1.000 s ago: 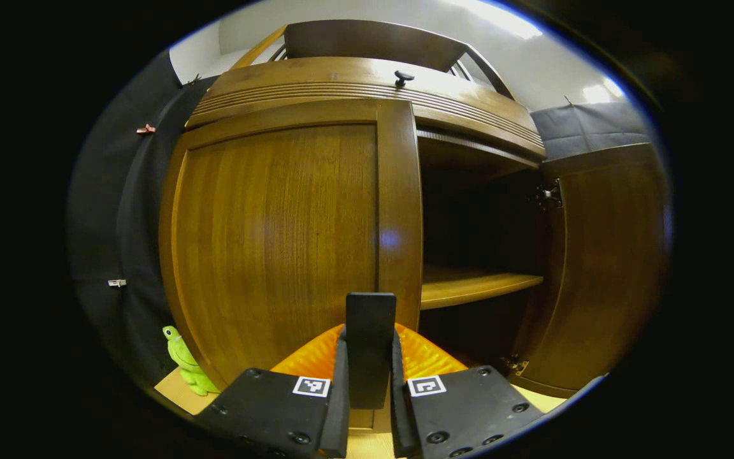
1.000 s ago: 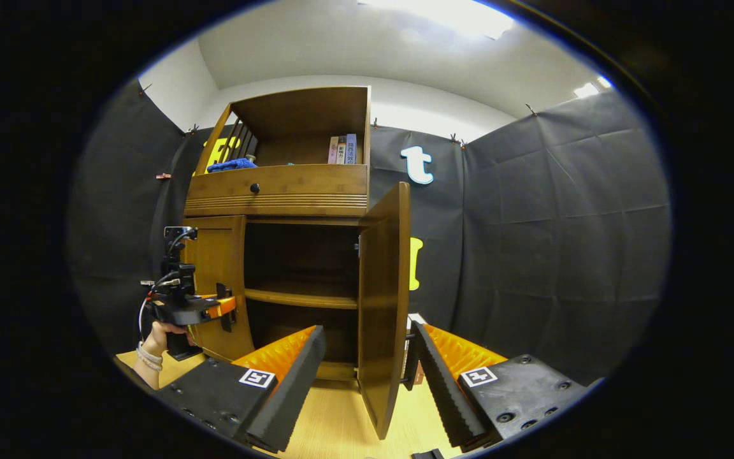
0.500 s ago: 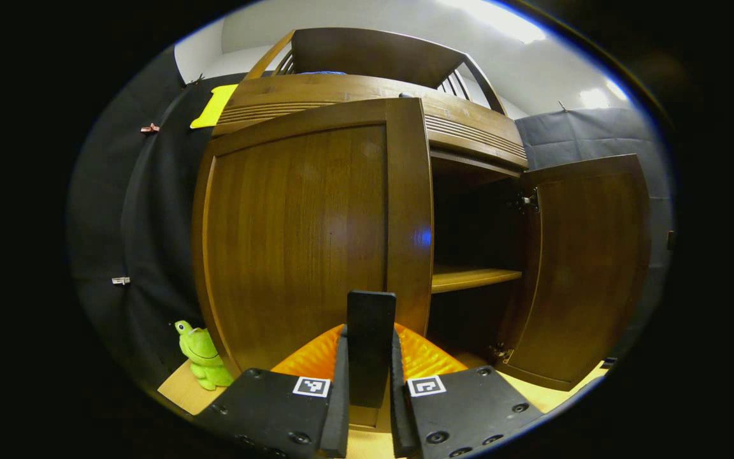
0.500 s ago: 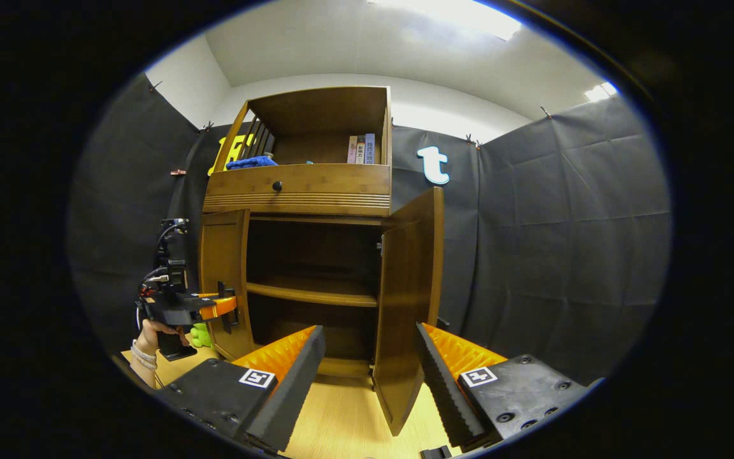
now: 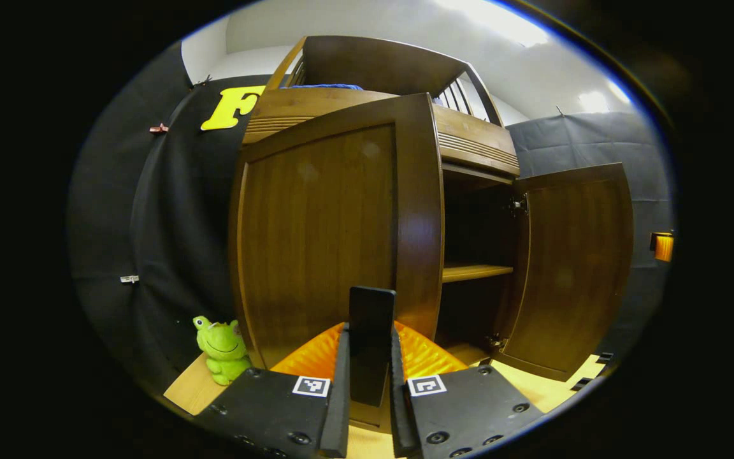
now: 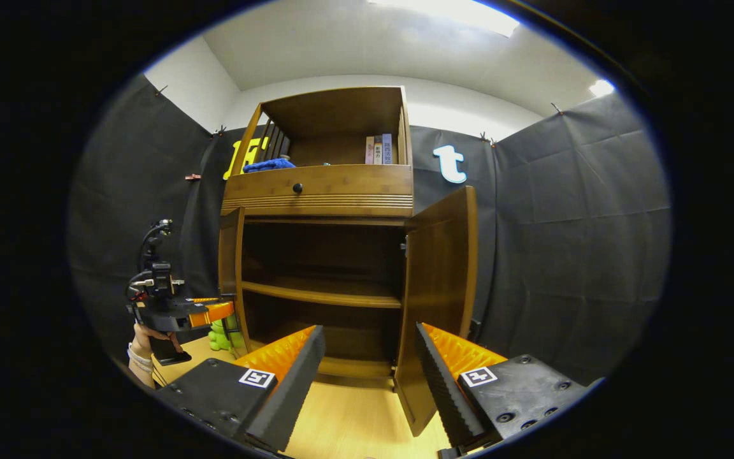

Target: Open the right door of the double-door shoe cabinet with the right hand, and open the left door with the left hand.

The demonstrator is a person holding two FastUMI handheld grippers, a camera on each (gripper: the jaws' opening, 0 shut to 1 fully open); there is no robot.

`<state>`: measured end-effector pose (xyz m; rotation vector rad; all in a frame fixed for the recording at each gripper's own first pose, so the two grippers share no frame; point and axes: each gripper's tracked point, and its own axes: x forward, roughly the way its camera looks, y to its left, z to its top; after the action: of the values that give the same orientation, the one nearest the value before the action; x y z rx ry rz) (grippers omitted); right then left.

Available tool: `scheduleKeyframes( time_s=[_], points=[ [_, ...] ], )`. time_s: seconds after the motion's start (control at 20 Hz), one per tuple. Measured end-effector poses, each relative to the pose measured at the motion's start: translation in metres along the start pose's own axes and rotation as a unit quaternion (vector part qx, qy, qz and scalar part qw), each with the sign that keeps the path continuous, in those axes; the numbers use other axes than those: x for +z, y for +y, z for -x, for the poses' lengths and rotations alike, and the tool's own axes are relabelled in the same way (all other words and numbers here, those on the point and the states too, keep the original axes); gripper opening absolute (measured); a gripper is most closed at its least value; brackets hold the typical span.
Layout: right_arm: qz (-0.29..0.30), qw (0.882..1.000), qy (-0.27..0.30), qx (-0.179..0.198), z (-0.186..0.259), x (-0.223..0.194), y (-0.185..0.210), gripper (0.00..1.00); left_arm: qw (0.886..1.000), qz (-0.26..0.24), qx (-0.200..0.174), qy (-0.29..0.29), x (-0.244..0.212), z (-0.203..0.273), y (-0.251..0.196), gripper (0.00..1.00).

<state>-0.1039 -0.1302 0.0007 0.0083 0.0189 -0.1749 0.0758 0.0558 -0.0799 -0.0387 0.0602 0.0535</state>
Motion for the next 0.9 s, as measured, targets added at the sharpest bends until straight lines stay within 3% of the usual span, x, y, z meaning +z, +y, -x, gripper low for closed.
scheduleKeyframes(
  time_s=[0.05, 0.25, 0.9],
  points=[
    [0.000, 1.000, 0.001, 0.005, -0.003, -0.001, 0.005, 0.90, 1.000, -0.002, 0.003, 0.001, 0.000, 0.006, 0.005, 0.29],
    [0.000, 1.000, 0.008, 0.024, -0.012, -0.007, 0.021, 0.90, 1.000, -0.002, 0.007, 0.001, 0.000, 0.028, 0.021, 0.31],
    [-0.011, 0.995, 0.022, 0.096, -0.035, -0.023, 0.086, 0.90, 0.998, -0.016, 0.059, -0.006, 0.001, 0.076, 0.077, 0.24]
  ],
)
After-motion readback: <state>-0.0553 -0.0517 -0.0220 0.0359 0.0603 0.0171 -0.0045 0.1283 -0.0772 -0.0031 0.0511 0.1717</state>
